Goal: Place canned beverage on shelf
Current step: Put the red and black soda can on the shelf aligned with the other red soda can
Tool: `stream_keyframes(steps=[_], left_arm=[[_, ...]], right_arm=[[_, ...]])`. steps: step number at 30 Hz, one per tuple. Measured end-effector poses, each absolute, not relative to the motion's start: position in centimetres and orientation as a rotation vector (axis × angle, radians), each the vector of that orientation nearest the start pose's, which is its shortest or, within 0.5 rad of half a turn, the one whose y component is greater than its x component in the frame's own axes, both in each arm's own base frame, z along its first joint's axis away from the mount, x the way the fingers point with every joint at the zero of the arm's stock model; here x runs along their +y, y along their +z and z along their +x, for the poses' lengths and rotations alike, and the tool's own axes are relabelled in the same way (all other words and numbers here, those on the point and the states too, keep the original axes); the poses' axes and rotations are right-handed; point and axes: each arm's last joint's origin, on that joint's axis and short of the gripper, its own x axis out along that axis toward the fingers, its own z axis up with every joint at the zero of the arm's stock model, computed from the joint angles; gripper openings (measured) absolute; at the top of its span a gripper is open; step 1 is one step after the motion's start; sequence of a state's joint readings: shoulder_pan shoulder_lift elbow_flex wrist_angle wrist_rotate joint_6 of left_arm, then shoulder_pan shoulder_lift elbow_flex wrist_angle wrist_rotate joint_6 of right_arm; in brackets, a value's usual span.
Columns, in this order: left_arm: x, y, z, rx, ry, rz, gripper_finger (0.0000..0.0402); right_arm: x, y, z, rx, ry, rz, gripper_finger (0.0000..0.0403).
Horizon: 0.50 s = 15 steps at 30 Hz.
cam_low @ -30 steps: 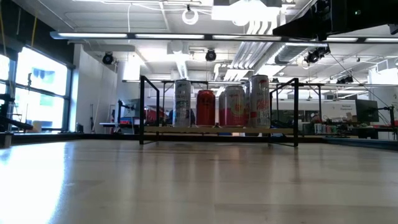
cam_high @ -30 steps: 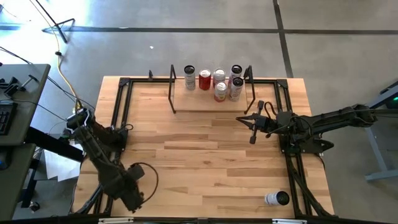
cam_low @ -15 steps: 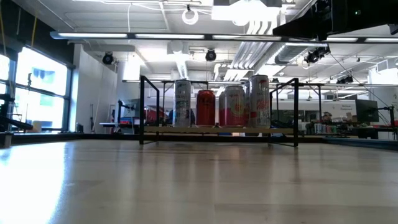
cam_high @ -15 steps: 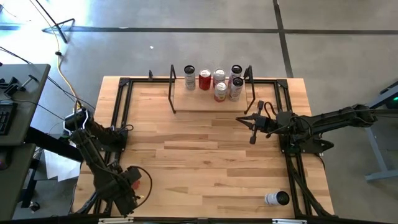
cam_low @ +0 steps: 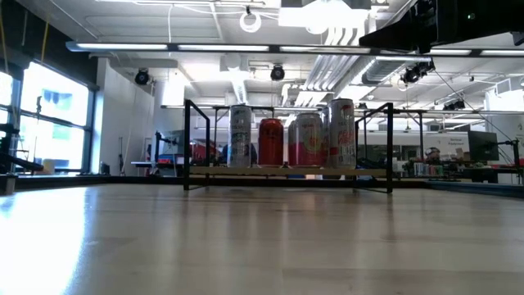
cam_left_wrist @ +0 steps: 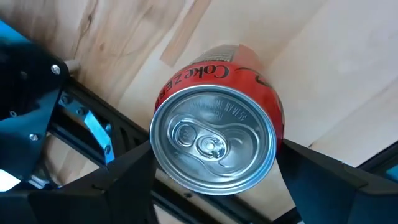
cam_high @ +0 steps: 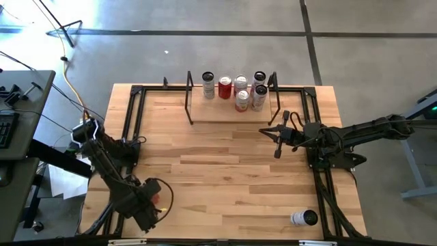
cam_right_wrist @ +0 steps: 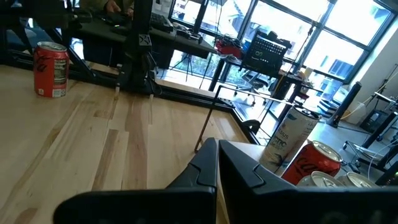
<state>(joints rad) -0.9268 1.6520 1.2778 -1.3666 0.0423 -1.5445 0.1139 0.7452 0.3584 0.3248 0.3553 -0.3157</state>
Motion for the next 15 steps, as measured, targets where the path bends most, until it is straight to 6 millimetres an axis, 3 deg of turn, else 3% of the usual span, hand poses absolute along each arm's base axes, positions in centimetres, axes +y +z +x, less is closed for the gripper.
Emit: stream_keyframes(steps=[10,15], left_arm=[[-20.7,23.6,20.6,1.428,0.642,-0.616,0.0314],[-19.4,23.6,22.0,1.416,0.632,-0.612,0.0314]], right_arm=[[0.9,24.0,17.0,0.098,-0.230,-0.329,0.0000],[0.9,24.0,17.0,0.098,-0.230,-0.332,0.0000]])
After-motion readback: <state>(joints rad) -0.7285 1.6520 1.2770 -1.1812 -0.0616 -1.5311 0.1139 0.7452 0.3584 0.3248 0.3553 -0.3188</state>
